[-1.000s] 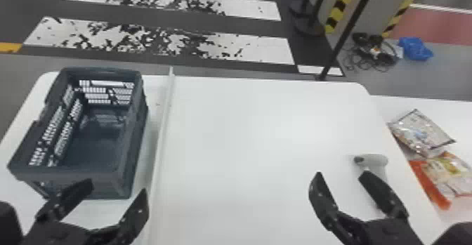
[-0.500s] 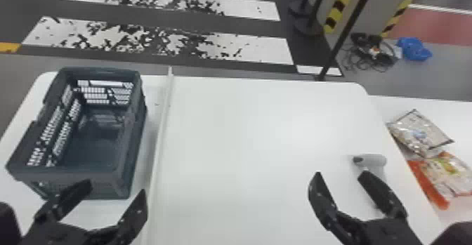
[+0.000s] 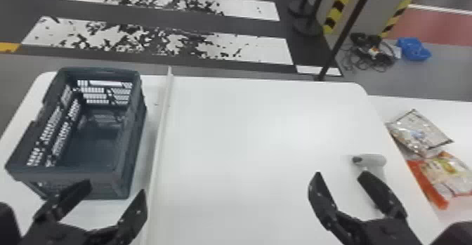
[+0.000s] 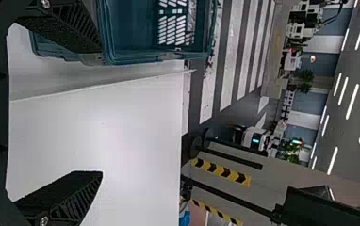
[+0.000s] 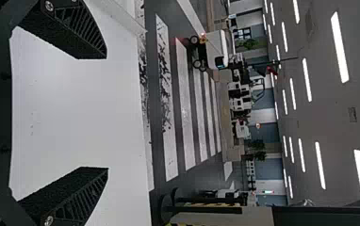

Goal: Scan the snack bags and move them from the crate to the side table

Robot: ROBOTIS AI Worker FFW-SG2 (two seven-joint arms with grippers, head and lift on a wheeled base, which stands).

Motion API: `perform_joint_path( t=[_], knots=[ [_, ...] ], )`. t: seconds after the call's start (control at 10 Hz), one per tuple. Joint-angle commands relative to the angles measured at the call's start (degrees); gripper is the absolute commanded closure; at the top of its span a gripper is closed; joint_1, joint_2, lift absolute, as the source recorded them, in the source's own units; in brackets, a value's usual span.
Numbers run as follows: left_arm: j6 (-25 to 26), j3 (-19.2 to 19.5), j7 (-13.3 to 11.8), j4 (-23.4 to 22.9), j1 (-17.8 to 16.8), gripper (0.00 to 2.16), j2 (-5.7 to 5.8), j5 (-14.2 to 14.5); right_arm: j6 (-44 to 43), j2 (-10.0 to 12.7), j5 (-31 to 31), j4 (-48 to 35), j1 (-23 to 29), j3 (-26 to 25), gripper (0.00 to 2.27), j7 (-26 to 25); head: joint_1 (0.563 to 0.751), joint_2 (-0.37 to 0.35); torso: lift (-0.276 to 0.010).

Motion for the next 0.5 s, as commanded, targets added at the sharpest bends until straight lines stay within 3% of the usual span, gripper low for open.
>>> perform_joint_path(
  t=[0.0,0.4],
  knots=[
    [-0.13,0.0,0.0,0.01,0.06,0.07,0.0,0.06,0.01,0.0,-0.06,0.12,0.06,-0.09,0.08,0.0,0.695,-0.16,-0.087],
    [0.04,0.0,-0.18,-0.17,-0.02,0.07,0.0,0.5,0.01,0.0,-0.24,0.12,0.06,-0.09,0.08,0.0,0.695,-0.166,-0.087]
  ],
)
